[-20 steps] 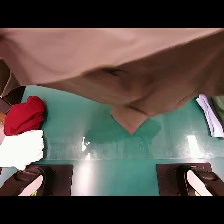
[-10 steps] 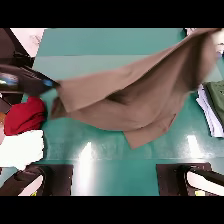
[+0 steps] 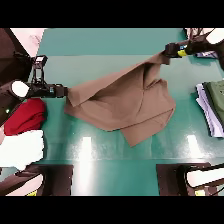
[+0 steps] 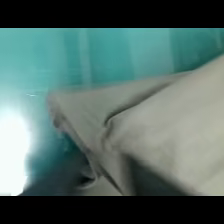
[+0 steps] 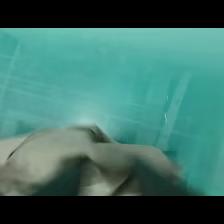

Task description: Fold the shirts.

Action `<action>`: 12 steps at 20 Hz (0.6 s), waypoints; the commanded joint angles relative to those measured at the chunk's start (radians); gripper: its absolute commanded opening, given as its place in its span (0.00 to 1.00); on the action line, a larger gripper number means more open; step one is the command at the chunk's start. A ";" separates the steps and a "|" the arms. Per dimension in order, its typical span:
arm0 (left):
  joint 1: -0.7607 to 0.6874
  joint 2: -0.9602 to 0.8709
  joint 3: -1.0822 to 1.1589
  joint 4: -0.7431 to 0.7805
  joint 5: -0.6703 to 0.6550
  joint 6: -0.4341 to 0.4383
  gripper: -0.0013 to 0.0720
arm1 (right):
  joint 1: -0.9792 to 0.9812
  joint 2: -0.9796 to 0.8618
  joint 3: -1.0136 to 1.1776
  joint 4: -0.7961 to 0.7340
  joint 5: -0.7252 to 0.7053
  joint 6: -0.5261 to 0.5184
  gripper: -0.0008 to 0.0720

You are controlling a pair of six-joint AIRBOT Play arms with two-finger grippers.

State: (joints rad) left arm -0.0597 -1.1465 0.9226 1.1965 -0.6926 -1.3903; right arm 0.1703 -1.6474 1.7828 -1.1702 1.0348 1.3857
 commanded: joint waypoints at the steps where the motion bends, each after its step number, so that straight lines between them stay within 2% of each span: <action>1: 0.075 -0.045 0.000 0.001 0.029 -0.023 0.76 | -0.026 -0.037 -0.006 0.089 -0.032 0.002 0.73; 4: 0.180 -0.039 0.101 0.000 -0.230 0.026 0.77 | -0.085 0.037 -0.007 0.159 0.080 -0.003 0.70; 6: 0.238 -0.039 0.136 -0.001 -0.421 0.117 0.77 | -0.119 0.099 -0.007 0.158 0.235 -0.017 0.68; 7: 0.256 -0.040 0.129 0.000 -0.483 0.154 0.77 | -0.132 0.126 -0.008 0.158 0.316 -0.018 0.60; 9: 0.281 -0.042 0.075 0.000 -0.556 0.196 0.77 | -0.137 0.166 -0.019 0.158 0.457 -0.018 0.60; 12: 0.293 -0.042 -0.033 -0.001 -0.522 0.214 0.77 | -0.133 0.245 -0.142 0.158 0.509 -0.019 0.60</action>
State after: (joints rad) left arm 0.2073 -1.1873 0.9562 1.1961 -1.1580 -1.2247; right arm 0.0437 -1.4685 1.7176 -1.0199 1.4208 1.3701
